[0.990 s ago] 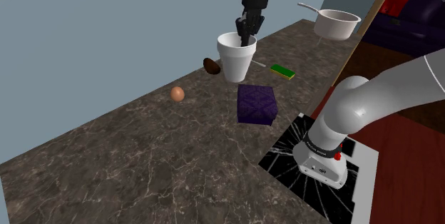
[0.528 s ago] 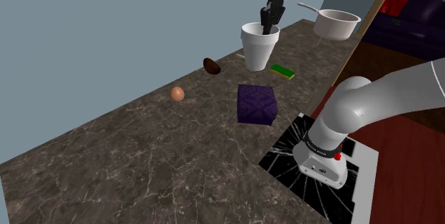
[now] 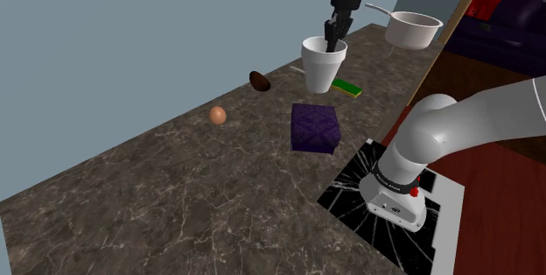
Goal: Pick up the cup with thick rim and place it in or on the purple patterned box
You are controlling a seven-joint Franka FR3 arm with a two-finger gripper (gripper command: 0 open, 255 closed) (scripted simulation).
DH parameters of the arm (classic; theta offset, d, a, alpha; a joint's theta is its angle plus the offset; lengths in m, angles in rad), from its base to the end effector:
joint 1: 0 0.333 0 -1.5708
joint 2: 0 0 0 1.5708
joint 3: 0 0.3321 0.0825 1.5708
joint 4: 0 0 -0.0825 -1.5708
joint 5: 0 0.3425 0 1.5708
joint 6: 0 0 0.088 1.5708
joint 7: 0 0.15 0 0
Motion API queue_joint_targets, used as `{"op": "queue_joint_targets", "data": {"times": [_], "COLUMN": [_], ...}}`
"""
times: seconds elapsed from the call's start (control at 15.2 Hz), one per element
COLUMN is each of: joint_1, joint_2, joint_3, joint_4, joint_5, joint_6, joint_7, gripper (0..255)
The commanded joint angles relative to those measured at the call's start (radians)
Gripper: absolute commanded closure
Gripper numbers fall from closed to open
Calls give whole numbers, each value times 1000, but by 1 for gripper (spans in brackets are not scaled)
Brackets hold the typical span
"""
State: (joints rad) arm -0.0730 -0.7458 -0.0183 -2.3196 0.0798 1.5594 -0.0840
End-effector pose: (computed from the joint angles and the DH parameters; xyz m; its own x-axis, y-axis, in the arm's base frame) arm 0.2637 -0.0136 0.5637 1.0000 -0.0017 -0.0067 -0.0023 -0.9957 -0.0930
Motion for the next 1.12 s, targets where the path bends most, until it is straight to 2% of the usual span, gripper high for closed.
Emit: {"op": "queue_joint_targets", "data": {"times": [0.0,0.86,1.06], "joint_1": [0,-2,-2], "joint_2": [-10,-34,-34], "joint_3": [0,2,2], "joint_4": [-33,-221,-221], "joint_5": [0,2,2], "joint_6": [23,188,188], "joint_7": [-2,-15,-15], "gripper": [255,255,255]}}
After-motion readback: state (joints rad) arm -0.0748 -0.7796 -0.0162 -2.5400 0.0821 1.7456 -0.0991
